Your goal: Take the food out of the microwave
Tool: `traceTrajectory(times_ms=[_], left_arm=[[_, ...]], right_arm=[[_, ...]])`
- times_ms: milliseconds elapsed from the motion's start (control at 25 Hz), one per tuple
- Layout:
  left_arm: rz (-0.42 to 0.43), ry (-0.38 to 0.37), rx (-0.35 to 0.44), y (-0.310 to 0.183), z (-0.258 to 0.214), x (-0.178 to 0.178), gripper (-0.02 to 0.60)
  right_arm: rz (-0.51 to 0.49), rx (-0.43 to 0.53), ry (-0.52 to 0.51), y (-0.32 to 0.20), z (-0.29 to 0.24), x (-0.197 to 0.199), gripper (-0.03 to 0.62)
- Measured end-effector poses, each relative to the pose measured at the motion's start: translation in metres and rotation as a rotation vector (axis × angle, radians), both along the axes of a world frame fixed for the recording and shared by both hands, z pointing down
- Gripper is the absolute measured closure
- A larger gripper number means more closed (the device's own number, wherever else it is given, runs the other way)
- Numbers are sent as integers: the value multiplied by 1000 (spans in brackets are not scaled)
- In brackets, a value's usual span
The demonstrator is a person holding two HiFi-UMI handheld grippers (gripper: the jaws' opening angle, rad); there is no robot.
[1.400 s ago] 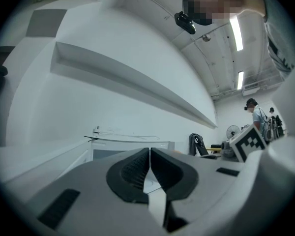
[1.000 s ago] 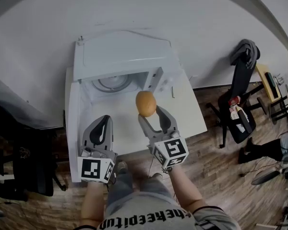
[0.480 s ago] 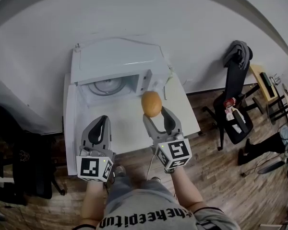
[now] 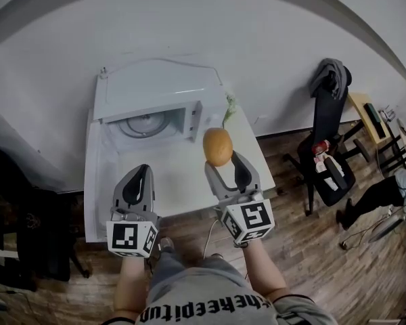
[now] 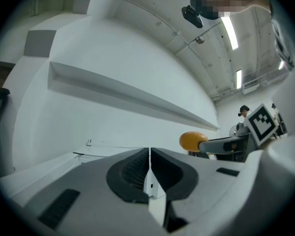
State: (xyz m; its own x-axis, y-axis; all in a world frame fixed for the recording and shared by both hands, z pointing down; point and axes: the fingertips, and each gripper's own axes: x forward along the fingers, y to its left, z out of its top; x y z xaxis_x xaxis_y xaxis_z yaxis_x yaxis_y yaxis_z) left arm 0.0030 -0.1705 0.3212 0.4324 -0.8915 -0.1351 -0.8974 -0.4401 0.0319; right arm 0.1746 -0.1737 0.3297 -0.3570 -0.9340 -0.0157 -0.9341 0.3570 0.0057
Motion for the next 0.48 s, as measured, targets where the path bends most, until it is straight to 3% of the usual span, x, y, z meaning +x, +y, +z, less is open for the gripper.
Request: traceTrajectory(times_ms=[480], left_arm=[[-34,-20,12,20,-7,21,568]], right_arm=[[-11,47,-12,20,-15,26,322]])
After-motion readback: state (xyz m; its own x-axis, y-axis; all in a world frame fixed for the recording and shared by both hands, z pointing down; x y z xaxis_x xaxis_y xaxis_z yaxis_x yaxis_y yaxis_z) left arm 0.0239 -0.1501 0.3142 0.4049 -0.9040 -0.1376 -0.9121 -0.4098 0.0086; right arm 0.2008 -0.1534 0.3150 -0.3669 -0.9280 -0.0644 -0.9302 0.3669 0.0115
